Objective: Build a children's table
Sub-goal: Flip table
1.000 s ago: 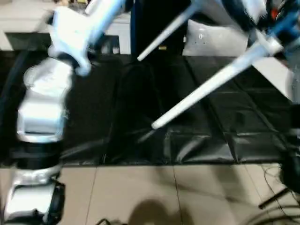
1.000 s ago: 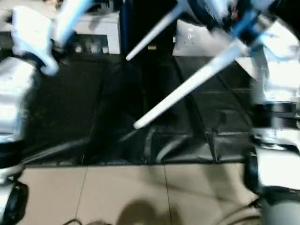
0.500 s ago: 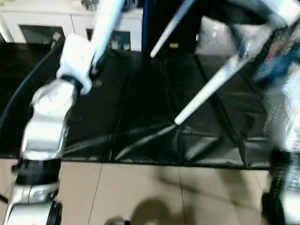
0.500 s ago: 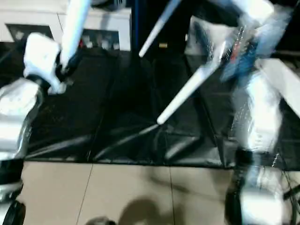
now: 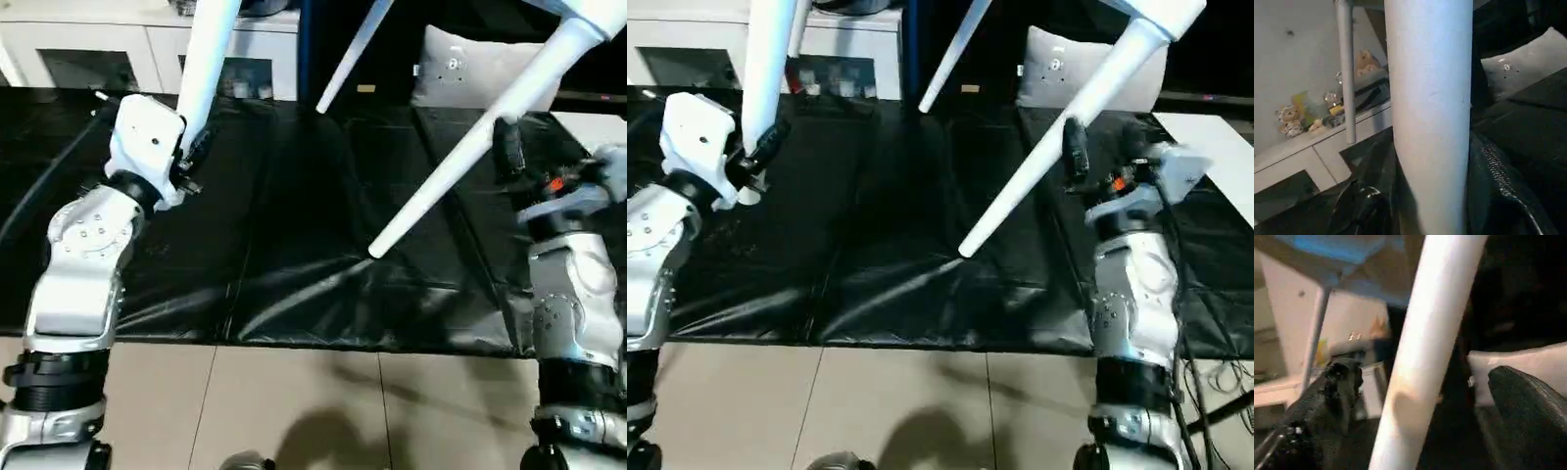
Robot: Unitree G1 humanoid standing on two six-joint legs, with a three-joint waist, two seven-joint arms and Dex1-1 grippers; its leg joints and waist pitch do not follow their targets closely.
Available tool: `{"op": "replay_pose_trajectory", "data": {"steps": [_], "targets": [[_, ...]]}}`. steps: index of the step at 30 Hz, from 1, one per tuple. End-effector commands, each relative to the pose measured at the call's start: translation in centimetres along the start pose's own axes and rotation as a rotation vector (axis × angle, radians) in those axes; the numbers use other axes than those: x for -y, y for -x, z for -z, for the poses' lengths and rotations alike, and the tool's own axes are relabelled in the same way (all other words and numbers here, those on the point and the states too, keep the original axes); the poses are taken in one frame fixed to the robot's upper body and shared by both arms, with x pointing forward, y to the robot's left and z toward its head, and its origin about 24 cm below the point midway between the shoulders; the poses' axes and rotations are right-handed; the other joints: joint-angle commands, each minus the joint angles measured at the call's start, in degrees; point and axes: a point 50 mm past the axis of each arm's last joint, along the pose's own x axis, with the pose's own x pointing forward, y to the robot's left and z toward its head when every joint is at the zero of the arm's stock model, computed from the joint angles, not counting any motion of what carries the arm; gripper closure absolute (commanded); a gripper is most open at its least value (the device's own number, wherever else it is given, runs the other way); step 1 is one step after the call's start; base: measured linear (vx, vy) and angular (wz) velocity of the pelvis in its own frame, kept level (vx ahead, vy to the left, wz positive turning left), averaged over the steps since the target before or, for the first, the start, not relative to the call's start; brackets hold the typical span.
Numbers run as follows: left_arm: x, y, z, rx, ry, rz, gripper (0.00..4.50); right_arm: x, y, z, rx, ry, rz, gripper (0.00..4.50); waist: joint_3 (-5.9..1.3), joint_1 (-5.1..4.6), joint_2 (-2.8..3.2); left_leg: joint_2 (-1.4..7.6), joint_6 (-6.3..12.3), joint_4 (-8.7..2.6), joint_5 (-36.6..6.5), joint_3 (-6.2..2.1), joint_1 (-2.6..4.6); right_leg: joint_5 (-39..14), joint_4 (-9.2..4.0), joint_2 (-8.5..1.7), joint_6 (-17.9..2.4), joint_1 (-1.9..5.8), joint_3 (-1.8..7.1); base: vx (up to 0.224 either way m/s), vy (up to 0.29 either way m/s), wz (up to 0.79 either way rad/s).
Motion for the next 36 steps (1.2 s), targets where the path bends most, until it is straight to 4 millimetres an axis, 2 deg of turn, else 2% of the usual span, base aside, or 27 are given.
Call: {"op": "replay_pose_trajectory", "data": {"steps": [1,2,4,5,6,7,8,9,10,14,15,17,18,19,20,22,24,27,29,32,35,36], "targets": [[2.1,0.1,2.1,-0.098,-0.016,0.138,2.98,-0.1,-1.2,0.2,-0.035,-0.010,-0.019,0.00,-3.05,-0.44,0.56,5.69,-2.79,-5.66,-21.80,-3.07,1.54,-18.38,-5.54,-6.01,-9.94,0.81,4.35,0.000,0.000,0.00],[2.1,0.2,2.2,-0.099,-0.018,0.140,2.98,0.0,-1.7,0.5,-0.053,-0.029,-0.018,0.00,-3.05,-0.63,0.18,5.65,-2.94,-5.66,-21.66,-3.02,1.45,-18.75,-5.50,-5.96,-10.19,0.87,4.32,0.000,0.000,0.00],[2.2,0.2,2.3,-0.098,-0.018,0.144,2.98,0.1,-2.2,0.7,-0.063,-0.052,-0.021,0.00,-3.07,-0.34,0.46,5.67,-2.84,-5.49,-21.13,-2.86,1.66,-18.42,-5.50,-6.04,-10.41,0.67,4.44,0.000,0.000,0.00],[2.4,0.3,2.5,-0.094,-0.007,0.159,2.98,-0.1,-2.8,0.8,-0.077,-0.071,-0.060,0.00,-3.19,-0.20,0.28,5.77,-2.63,-5.54,-19.81,-2.89,1.53,-17.17,-5.25,-6.07,-10.56,0.85,4.43,0.000,0.000,0.00],[2.4,0.3,2.5,-0.094,-0.007,0.159,2.98,-0.1,-2.8,0.8,-0.077,-0.071,-0.060,0.00,-3.24,-0.29,0.37,5.81,-2.49,-5.59,-19.38,-2.85,1.42,-15.70,-5.08,-5.91,-11.02,0.96,4.33,0.000,0.000,0.00],[2.7,0.4,2.7,-0.093,0.002,0.174,2.98,-1.0,-3.2,0.8,-0.088,-0.090,-0.156,0.00,-3.33,-0.20,-0.25,5.89,-2.10,-5.60,-18.92,-2.68,1.50,-14.83,-5.11,-5.85,-11.06,0.95,4.34,0.000,0.000,0.00],[2.9,0.5,2.9,-0.097,0.007,0.179,2.98,-2.4,-3.0,0.4,-0.082,-0.101,-0.291,0.00,-3.39,0.13,-0.41,5.93,-1.04,-5.56,-16.62,-2.73,1.20,-12.58,-4.69,-6.05,-11.40,1.36,4.40,0.000,0.000,0.00],[2.9,0.5,2.9,-0.097,0.008,0.179,2.98,-2.5,-3.0,0.4,-0.081,-0.102,-0.300,0.00,-3.42,0.13,-0.21,6.06,-0.56,-5.60,-15.10,-2.68,1.04,-10.61,-4.51,-5.94,-11.27,1.47,4.35,0.000,0.000,0.00],[3.1,0.7,3.3,-0.107,0.016,0.183,2.98,-3.4,-2.5,0.2,-0.089,-0.104,-0.387,0.00,-3.44,-0.02,-0.66,6.08,-0.23,-5.61,-14.49,-2.60,0.99,-9.76,-4.45,-5.85,-11.25,1.52,4.35,0.000,0.000,0.00],[3.4,1.2,4.4,-0.137,0.043,0.181,2.98,-4.4,-0.9,-0.1,-0.117,-0.064,-0.527,0.00,-3.65,0.54,-0.53,6.26,1.16,-5.48,-10.47,-2.50,1.28,-4.59,-4.08,-5.90,-11.38,1.65,4.28,0.000,0.000,0.00],[3.5,1.4,4.9,-0.151,0.057,0.178,2.98,-4.6,-0.4,-0.3,-0.123,-0.050,-0.565,0.00,-3.62,0.63,-0.31,6.35,1.08,-5.53,-10.73,-2.53,1.32,-4.17,-4.02,-5.90,-11.45,1.63,4.29,0.000,0.000,0.00],[3.6,1.6,5.4,-0.166,0.060,0.176,2.98,-4.8,0.1,-0.5,-0.125,-0.050,-0.581,0.00,-3.62,0.76,-0.25,6.33,0.75,-5.63,-11.35,-2.49,1.57,-4.30,-4.24,-5.82,-11.34,1.56,4.28,0.000,0.000,0.00],[3.7,1.8,5.9,-0.179,0.059,0.174,2.98,-5.0,0.6,-0.7,-0.128,-0.052,-0.597,0.00,-3.60,0.82,-0.15,6.36,0.35,-5.74,-11.93,-2.56,1.57,-4.61,-4.32,-5.86,-11.29,1.56,4.31,0.000,0.000,0.00],[3.7,1.9,6.3,-0.193,0.054,0.173,2.98,-5.2,1.0,-0.8,-0.132,-0.051,-0.613,0.00,-3.64,0.97,0.32,6.38,-0.06,-5.71,-12.52,-2.57,1.71,-4.73,-4.26,-5.91,-11.30,1.45,4.31,0.000,0.000,0.00],[3.7,2.1,6.7,-0.206,0.051,0.168,2.98,-5.5,1.5,-0.9,-0.137,-0.048,-0.626,0.00,-3.48,1.02,0.39,6.43,-0.54,-5.94,-13.90,-2.63,1.79,-5.24,-4.69,-5.70,-10.77,1.39,4.35,0.000,0.000,0.00],[3.5,2.4,7.3,-0.223,0.058,0.152,2.98,-5.9,2.0,-0.8,-0.145,-0.041,-0.636,0.00,-3.57,1.16,0.57,6.50,-1.68,-6.13,-15.19,-2.81,1.89,-5.06,-4.51,-5.81,-10.57,1.43,4.31,0.000,0.000,0.00],[3.3,2.6,8.0,-0.241,0.062,0.142,2.98,-6.3,2.4,-0.7,-0.149,-0.047,-0.641,0.00,-3.45,1.17,0.44,6.46,-2.95,-6.34,-17.25,-2.91,1.86,-6.26,-4.71,-5.98,-10.23,1.45,4.36,0.000,0.000,0.00],[3.0,2.8,8.7,-0.256,0.063,0.129,2.98,-6.9,2.4,-0.6,-0.147,-0.063,-0.633,0.00,-3.28,0.98,0.63,6.39,-4.21,-6.56,-20.12,-3.08,1.96,-8.75,-5.00,-6.10,-9.80,1.29,4.40,0.000,0.000,0.00],[2.7,3.0,9.5,-0.280,0.059,0.124,2.98,-7.4,2.5,-0.3,-0.158,-0.073,-0.639,0.00,-3.31,0.91,0.54,6.38,-4.45,-6.55,-20.50,-3.08,1.99,-8.93,-5.08,-6.18,-9.78,1.28,4.46,0.000,0.000,0.00],[2.4,3.7,10.4,-0.313,0.093,0.104,2.98,-7.3,2.6,0.3,-0.171,-0.076,-0.609,0.00,-3.42,0.88,0.32,6.36,-4.26,-6.56,-18.53,-3.01,1.87,-6.85,-4.80,-6.24,-9.94,1.42,4.50,0.000,0.000,0.00],[2.3,4.1,10.9,-0.327,0.113,0.100,2.98,-7.0,2.5,0.7,-0.182,-0.082,-0.577,0.00,-3.42,0.86,0.37,6.46,-4.15,-6.61,-17.50,-2.93,1.91,-5.14,-4.63,-6.17,-10.42,1.45,4.45,0.000,0.000,0.00],[2.3,4.2,11.0,-0.328,0.116,0.100,2.98,-6.9,2.5,0.7,-0.185,-0.083,-0.573,0.00,-3.45,0.84,0.20,6.44,-4.08,-6.57,-17.13,-2.86,1.92,-4.75,-4.51,-6.20,-10.62,1.52,4.45,0.000,0.000,0.00]]}}
